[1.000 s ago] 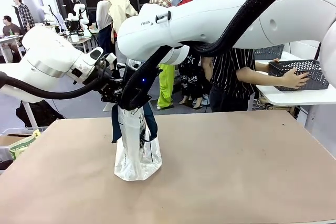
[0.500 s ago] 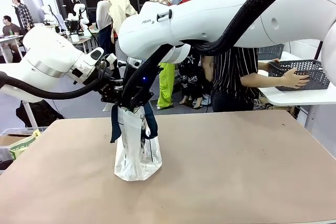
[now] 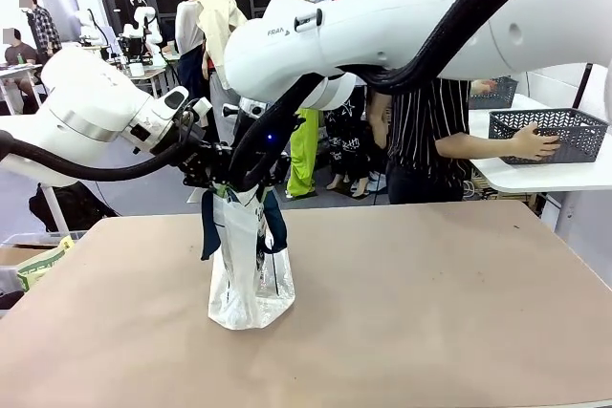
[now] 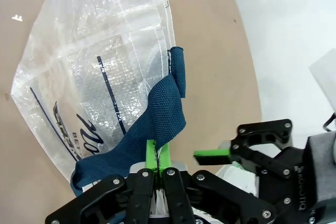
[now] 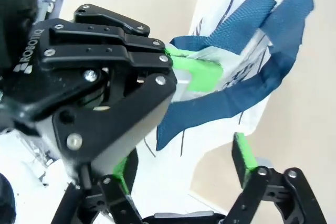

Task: Transfer purchased items from the store into the shopping bag.
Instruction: Move the Reusable shopping bag to the right side of the table.

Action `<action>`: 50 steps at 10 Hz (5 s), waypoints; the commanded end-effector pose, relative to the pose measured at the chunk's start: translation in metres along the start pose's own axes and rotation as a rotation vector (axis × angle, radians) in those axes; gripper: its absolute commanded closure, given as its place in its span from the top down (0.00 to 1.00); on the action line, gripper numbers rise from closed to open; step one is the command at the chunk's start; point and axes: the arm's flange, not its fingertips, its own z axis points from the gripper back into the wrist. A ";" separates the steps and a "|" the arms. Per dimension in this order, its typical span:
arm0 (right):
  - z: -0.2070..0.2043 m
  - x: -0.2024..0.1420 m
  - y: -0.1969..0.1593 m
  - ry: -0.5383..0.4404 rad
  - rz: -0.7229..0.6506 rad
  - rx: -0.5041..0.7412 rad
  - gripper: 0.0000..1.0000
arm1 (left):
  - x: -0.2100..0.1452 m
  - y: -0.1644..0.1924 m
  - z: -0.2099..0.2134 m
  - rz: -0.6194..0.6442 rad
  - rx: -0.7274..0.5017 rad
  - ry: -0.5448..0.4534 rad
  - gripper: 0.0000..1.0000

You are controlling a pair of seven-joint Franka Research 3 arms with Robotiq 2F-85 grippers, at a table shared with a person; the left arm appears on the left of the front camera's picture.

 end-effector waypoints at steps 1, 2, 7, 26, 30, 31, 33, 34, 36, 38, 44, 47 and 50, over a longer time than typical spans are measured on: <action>0.009 -0.025 -0.007 -0.050 -0.031 0.020 1.00 | 0.000 0.001 0.000 0.015 -0.006 0.019 0.00; 0.017 -0.032 -0.010 -0.052 -0.041 0.014 1.00 | 0.000 0.001 0.000 0.012 -0.002 0.021 0.00; 0.116 -0.111 -0.079 -0.254 -0.293 -0.131 1.00 | 0.000 0.001 0.006 0.003 0.039 0.025 0.00; 0.233 -0.255 -0.299 -0.250 -0.752 -0.336 1.00 | 0.036 -0.037 0.073 -0.105 0.350 -0.177 0.00; 0.233 -0.255 -0.299 -0.250 -0.752 -0.336 1.00 | 0.046 -0.010 0.145 0.041 0.495 -0.307 0.00; 0.233 -0.255 -0.299 -0.250 -0.752 -0.336 1.00 | 0.043 0.001 0.163 0.105 0.541 -0.347 0.00; 0.233 -0.255 -0.299 -0.250 -0.752 -0.336 1.00 | 0.029 0.020 0.199 0.168 0.606 -0.386 0.00; 0.233 -0.255 -0.299 -0.250 -0.752 -0.336 1.00 | 0.019 0.034 0.215 0.210 0.628 -0.392 0.00; 0.233 -0.255 -0.299 -0.250 -0.752 -0.336 1.00 | -0.001 0.067 0.238 0.255 0.656 -0.397 0.00; 0.233 -0.255 -0.299 -0.250 -0.752 -0.336 1.00 | -0.020 0.097 0.243 0.268 0.594 -0.368 0.00; 0.233 -0.255 -0.299 -0.250 -0.752 -0.336 1.00 | -0.033 0.107 0.227 0.193 0.660 -0.292 0.39; 0.233 -0.255 -0.299 -0.250 -0.752 -0.336 1.00 | -0.032 0.081 0.240 0.187 0.685 -0.369 0.89; 0.233 -0.255 -0.299 -0.250 -0.752 -0.336 1.00 | -0.019 0.015 0.234 0.028 0.719 -0.419 0.99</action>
